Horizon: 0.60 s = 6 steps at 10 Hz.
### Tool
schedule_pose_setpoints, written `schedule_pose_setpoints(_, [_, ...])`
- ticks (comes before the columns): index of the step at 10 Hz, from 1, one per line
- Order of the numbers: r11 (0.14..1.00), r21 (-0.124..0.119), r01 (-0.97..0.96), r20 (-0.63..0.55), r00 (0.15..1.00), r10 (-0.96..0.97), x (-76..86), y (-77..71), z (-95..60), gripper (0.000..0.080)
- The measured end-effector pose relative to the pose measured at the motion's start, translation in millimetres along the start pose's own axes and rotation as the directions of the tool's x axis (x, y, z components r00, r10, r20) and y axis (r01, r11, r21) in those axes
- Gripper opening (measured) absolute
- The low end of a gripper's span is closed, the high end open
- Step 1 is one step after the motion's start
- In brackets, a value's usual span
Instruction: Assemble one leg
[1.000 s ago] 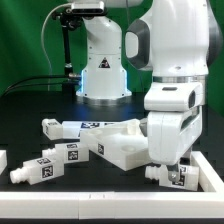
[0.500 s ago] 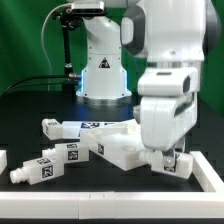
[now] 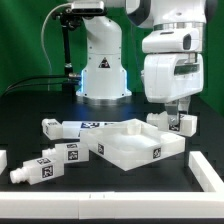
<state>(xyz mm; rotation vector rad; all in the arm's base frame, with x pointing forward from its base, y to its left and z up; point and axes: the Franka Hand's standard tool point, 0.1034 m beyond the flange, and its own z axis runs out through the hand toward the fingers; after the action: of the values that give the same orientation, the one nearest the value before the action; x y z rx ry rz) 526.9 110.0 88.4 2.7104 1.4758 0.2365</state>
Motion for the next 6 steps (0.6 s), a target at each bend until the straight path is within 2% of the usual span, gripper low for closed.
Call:
schedule_pose_setpoints(3, [1.0,0.001,-0.003,0.0,1.0,0.003,-0.3,-1.1,0.7,0.0282])
schedule_pose_setpoints(4, [0.999,-0.006,-0.042,-0.021,0.999,0.042,0.8,-16.2,-2.5,0.0282])
schedule_pose_setpoints(5, [0.997,0.013,-0.073,-0.009,0.997,0.073,-3.4,-42.0,-4.4,0.0282])
schedule_pose_setpoints(6, [0.99,0.017,-0.141,-0.033,0.989,0.141,2.4,-71.8,-5.4,0.0282])
